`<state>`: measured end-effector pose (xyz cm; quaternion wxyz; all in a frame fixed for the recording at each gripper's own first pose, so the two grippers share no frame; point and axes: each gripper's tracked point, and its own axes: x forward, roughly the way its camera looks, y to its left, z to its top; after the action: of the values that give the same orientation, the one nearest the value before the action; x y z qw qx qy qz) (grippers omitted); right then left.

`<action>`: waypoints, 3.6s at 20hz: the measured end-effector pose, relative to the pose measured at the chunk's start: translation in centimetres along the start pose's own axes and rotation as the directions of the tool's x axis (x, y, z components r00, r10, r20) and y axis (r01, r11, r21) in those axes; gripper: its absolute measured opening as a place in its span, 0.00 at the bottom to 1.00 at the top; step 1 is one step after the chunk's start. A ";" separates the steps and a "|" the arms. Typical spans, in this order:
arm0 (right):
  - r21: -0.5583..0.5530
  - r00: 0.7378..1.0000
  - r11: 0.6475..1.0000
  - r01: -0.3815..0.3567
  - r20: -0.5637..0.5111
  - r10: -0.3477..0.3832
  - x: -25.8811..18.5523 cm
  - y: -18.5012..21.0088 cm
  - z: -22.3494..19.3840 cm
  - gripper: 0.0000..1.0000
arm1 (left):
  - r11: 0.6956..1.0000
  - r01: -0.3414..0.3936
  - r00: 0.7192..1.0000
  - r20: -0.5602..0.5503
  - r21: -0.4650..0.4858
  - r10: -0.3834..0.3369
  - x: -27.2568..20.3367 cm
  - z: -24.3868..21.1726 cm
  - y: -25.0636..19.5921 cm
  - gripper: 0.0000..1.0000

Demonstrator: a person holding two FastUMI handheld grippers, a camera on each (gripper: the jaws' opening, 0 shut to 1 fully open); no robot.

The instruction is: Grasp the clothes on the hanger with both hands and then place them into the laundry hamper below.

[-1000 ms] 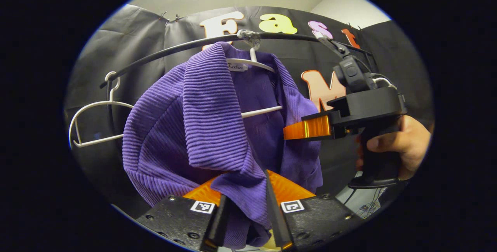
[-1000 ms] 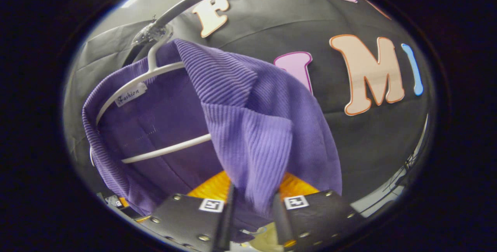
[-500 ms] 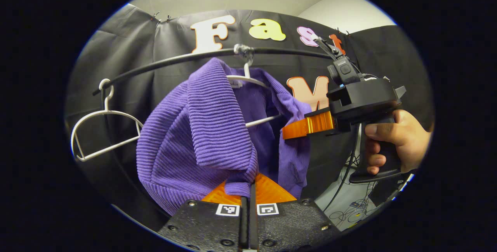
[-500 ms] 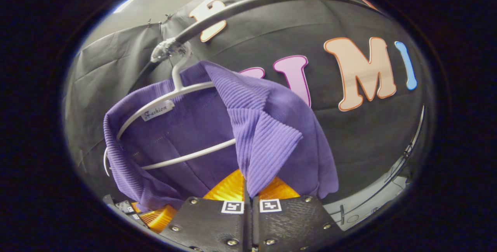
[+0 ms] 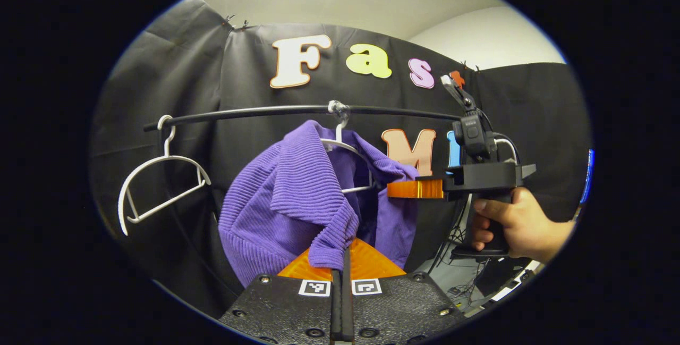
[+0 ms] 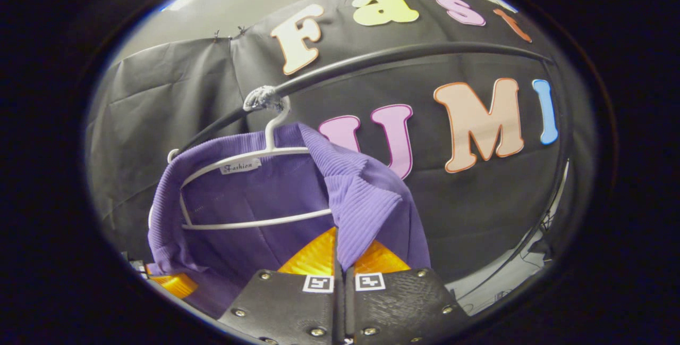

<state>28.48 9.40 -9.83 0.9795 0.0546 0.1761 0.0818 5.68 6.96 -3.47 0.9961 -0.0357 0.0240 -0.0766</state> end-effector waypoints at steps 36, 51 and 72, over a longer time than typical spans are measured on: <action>-0.210 0.877 0.874 0.439 0.314 -0.365 12.6 -12.1 6.2 0.01 | 0.983 -0.180 0.984 0.015 0.042 0.179 10.1 6.1 19.5 0.01; -0.041 0.928 0.927 0.372 0.044 -0.371 16.8 -13.2 -5.2 0.01 | 0.979 -0.122 0.992 -0.013 -0.160 0.122 11.0 -0.8 20.4 0.01; -0.060 0.955 0.962 0.267 -0.116 -0.273 -6.0 -9.0 -13.9 0.01 | 0.991 -0.101 0.981 -0.177 -0.083 0.085 1.9 -9.6 7.3 0.01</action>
<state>19.26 0.54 -21.96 0.9696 0.0035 0.2402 -0.0458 8.19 13.24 -13.66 0.9901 -0.0734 0.1155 -0.0318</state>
